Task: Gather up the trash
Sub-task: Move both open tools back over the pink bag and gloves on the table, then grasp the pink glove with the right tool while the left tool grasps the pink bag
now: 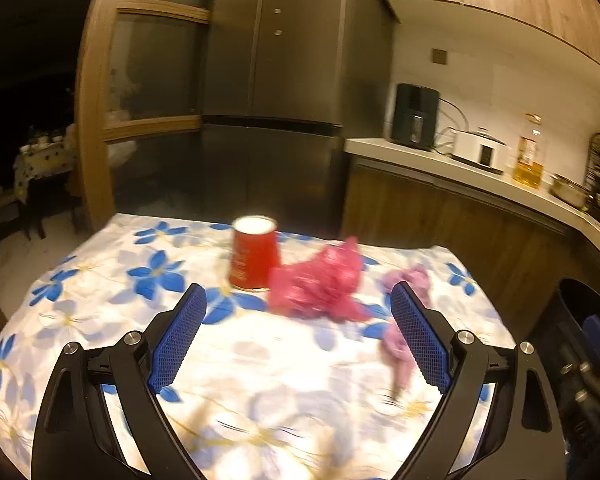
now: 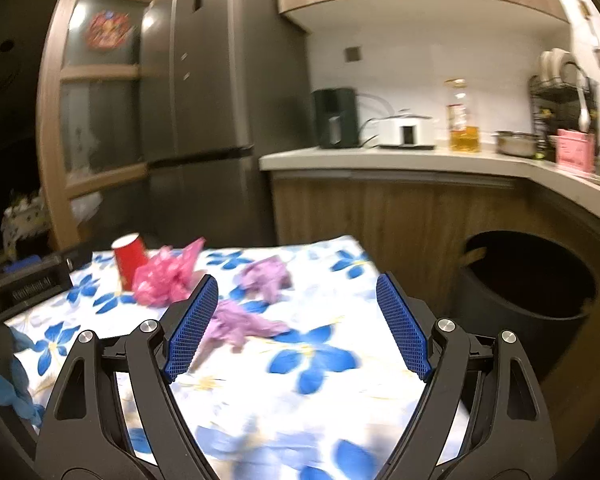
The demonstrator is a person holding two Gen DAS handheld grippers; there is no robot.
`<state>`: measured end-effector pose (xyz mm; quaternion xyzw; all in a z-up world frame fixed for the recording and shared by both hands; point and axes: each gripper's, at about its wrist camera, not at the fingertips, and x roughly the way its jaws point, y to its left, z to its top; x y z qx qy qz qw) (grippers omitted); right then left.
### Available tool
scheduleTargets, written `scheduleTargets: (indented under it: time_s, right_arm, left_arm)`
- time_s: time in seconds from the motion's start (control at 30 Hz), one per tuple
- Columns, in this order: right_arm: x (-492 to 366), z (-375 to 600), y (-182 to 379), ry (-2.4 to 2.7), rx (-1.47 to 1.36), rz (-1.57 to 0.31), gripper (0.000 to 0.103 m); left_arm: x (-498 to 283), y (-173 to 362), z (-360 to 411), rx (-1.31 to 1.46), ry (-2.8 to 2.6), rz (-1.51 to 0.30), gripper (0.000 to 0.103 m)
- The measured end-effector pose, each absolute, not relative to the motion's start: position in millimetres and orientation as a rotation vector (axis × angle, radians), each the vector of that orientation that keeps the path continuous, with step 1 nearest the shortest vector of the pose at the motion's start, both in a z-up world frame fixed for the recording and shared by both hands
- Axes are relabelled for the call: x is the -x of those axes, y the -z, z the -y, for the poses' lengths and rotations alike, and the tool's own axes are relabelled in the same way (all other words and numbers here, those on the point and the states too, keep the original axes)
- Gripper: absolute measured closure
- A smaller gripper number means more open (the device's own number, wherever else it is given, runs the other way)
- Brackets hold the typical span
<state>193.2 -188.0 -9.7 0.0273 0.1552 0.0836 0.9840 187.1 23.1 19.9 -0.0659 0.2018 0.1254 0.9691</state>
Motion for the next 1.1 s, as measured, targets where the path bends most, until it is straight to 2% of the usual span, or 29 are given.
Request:
scheduleTargets:
  time_s: [0.23,0.57,0.67,0.77,0.83,0.87,0.93,1.1]
  right_arm:
    - [-233,142,32,-0.225,-0.014,-0.406,0.023]
    - [-276,121,55,-0.236,0.001,-0.515,0.023]
    - [-284,116,60,-0.246,0.015,-0.547,0.029]
    - [-292,113,67,-0.257,0.023,-0.595,0.042]
    - [-296,113,72,-0.261,0.021,-0.62,0.06]
    - [-297,113,73,-0.264,0.019,-0.629,0.064]
    - [-298,113,75,-0.273,0.018,-0.64,0.079]
    - [-296,117,75,-0.298,-0.004,-0.64,0.099]
  left_arm:
    - [-200,-18,-52,0.151,-0.298,-0.413,0.014]
    - [-223,-16,-52,0.112,-0.271,-0.41,0.014]
    - [-229,-12,-53,0.107,-0.268,-0.422,0.014]
    - [-233,-8,-53,0.107,-0.263,-0.426,0.014]
    - [-239,-6,-52,0.106,-0.257,-0.433,0.014]
    - [-242,-4,-51,0.106,-0.251,-0.438,0.014]
    - [-246,-2,-48,0.101,-0.248,-0.442,0.014]
    - [-256,6,-44,0.095,-0.234,-0.458,0.014]
